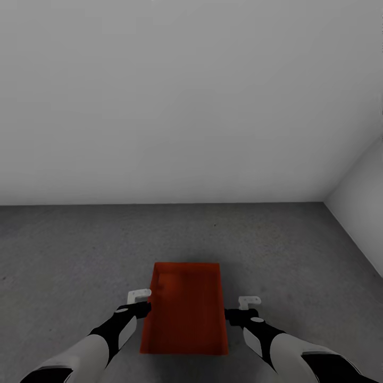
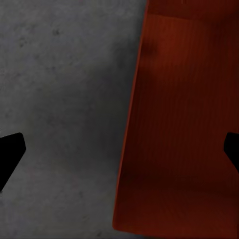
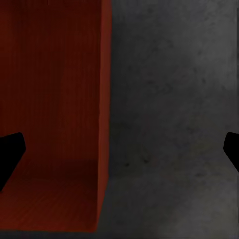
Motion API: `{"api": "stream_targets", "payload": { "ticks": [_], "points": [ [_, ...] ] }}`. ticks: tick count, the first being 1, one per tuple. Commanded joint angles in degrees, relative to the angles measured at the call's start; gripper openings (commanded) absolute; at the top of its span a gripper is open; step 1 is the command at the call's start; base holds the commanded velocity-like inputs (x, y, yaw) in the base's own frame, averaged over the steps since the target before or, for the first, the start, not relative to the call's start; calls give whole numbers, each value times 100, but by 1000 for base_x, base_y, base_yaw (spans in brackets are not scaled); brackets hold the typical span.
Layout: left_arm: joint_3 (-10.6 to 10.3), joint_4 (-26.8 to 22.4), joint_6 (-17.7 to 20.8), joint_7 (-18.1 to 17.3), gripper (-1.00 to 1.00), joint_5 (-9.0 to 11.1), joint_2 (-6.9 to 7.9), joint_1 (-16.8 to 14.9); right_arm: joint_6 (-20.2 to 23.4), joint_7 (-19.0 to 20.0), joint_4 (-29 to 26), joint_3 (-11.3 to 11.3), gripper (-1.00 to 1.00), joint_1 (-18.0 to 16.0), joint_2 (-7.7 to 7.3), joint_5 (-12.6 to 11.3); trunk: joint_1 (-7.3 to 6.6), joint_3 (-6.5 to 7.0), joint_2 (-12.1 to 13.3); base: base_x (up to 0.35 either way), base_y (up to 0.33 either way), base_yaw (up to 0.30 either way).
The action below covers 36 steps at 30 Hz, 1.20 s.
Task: Move the two storage containers from the living room to the garage. In the garage, place one container on the floor and stack the other container on top of it (either order is fine).
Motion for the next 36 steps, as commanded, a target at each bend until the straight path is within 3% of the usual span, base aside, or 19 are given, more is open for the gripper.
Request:
{"api": "stream_targets", "payload": {
  "ticks": [1,36],
  "points": [
    [21,-13,29,10,100,45,-3,2,-30,-21,15,-7,100,-6,2,12,-23,23,40,0,0,0],
    [21,-22,29,10,100,45,-3,1,-30,-21,16,-5,100,-6,2,12,-792,950,1444,0,0,0]
  ]
}}
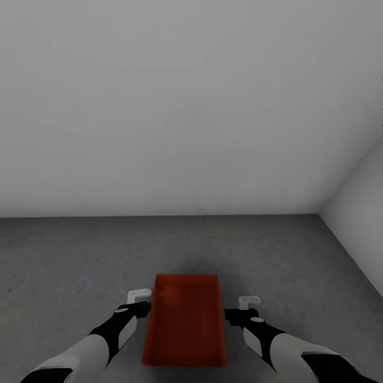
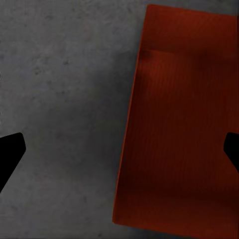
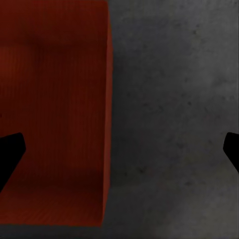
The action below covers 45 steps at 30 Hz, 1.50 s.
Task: Move the two storage containers from the living room to the garage. In the garage, place one container on the floor and stack the other container on top of it (either order is fine).
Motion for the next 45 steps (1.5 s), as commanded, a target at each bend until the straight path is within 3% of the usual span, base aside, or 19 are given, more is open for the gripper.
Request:
{"api": "stream_targets", "payload": {
  "ticks": [1,45],
  "points": [
    [21,-13,30,10,100,45,-3,0,-30,-19,14,-7,100,-6,2,12,-23,18,39,0,0,0],
    [21,-13,30,10,100,45,-3,-1,-30,-23,12,-13,100,-6,2,12,-989,813,1804,0,0,0]
  ]
}}
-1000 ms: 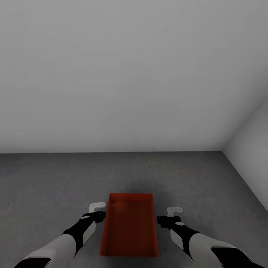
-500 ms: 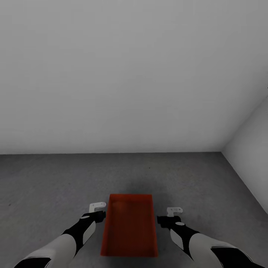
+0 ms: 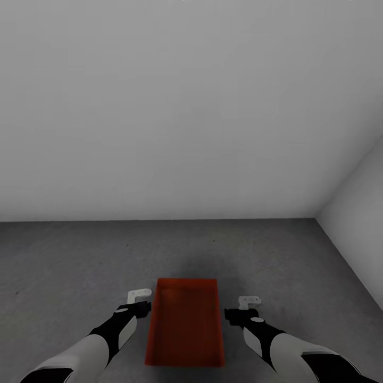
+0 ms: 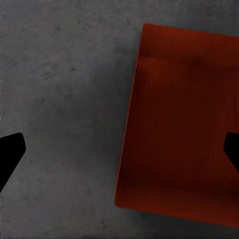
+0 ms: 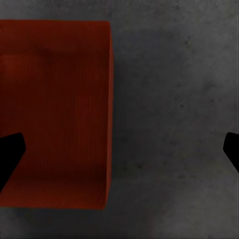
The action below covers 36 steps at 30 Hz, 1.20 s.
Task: Move the two storage containers from the living room to the garage. In the garage, place one container on the floor and stack the other container on top of it (either order is fine).
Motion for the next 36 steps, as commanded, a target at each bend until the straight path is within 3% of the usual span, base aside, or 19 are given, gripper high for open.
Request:
{"api": "stream_targets", "payload": {
  "ticks": [1,10,28,32,36],
  "points": [
    [21,-13,28,10,100,45,-3,0,-29,-20,15,-7,100,-7,2,12,-22,14,39,0,0,0],
    [21,-13,23,10,100,45,-3,2,-29,-20,15,-6,100,-7,2,12,-220,176,400,0,0,0],
    [25,-20,21,10,100,54,3,0,-29,-20,15,-6,100,-7,2,12,-220,176,400,-3,0,0],
    [24,-15,21,10,100,138,6,-1,-29,-20,15,-4,100,-7,2,12,-220,176,400,-188,0,0],
    [18,-13,21,10,100,344,7,-1,-29,-20,15,-4,100,-7,2,12,-220,176,400,-299,0,0]
  ]
}}
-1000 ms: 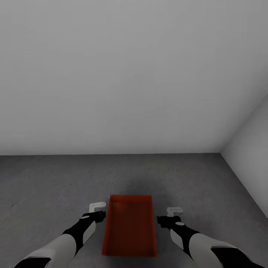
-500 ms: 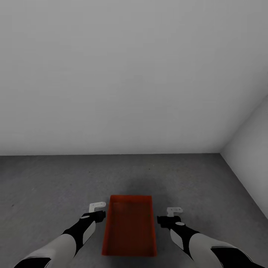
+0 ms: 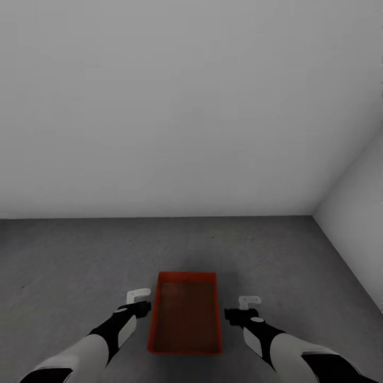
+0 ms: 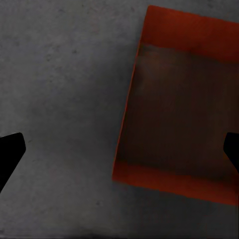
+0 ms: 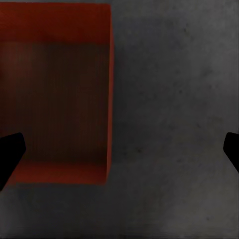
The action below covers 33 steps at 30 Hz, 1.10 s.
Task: Move the two storage containers from the living room to the garage. In the garage, place one container on the floor and stack the other container on top of it (either order is fine).
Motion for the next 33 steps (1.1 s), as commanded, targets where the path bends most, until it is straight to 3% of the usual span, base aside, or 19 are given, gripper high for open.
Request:
{"api": "stream_targets", "payload": {
  "ticks": [1,7,33],
  "points": [
    [18,-13,30,12,100,99,0,0,-29,-20,15,-7,100,-6,2,12,-3,-4,-4,-328,0,0],
    [15,-6,37,11,100,193,4,0,-29,-20,15,-7,100,-6,2,12,-3,-4,-4,-338,0,0],
    [5,70,39,12,100,190,15,2,-29,-12,23,-6,100,-6,2,12,-3,-4,-4,-342,58,0]
  ]
}}
